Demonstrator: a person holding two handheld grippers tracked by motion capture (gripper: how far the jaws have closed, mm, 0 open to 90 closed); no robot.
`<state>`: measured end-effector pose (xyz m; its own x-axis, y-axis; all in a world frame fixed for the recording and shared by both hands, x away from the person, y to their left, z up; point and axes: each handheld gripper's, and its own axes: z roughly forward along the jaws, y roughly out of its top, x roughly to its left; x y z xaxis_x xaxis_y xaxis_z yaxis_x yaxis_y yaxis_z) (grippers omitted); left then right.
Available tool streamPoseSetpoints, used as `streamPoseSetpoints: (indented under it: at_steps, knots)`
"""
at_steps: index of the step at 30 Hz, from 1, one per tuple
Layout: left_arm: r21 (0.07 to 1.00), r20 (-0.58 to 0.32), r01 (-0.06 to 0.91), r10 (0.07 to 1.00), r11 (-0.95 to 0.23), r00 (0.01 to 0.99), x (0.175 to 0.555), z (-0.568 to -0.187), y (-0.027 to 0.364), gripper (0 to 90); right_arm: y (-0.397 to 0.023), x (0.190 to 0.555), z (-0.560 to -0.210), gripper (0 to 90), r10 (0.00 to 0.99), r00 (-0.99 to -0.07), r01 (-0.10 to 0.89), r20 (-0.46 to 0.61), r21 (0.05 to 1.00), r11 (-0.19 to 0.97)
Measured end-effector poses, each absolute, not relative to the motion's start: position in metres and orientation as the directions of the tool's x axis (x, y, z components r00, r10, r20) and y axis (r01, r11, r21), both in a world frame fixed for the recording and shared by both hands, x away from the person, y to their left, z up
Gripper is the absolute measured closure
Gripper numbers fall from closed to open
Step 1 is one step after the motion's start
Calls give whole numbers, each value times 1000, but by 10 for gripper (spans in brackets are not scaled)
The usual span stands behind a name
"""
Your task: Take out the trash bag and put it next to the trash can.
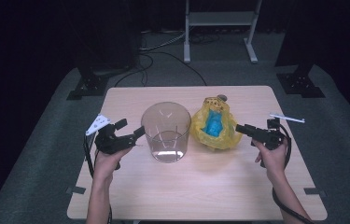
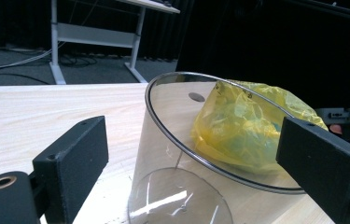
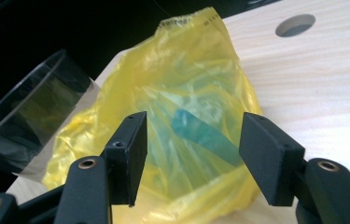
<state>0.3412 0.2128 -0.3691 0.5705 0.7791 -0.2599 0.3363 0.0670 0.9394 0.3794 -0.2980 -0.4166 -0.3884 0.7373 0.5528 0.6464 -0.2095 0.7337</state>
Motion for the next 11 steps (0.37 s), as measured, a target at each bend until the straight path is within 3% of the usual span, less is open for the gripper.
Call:
streamPoseSetpoints:
  at_steps: [11]
  knots:
    - [939,-264,337,778,73,570,342,-369,213,80,-307,372,-436,414,750,-367,658,550,724,-209]
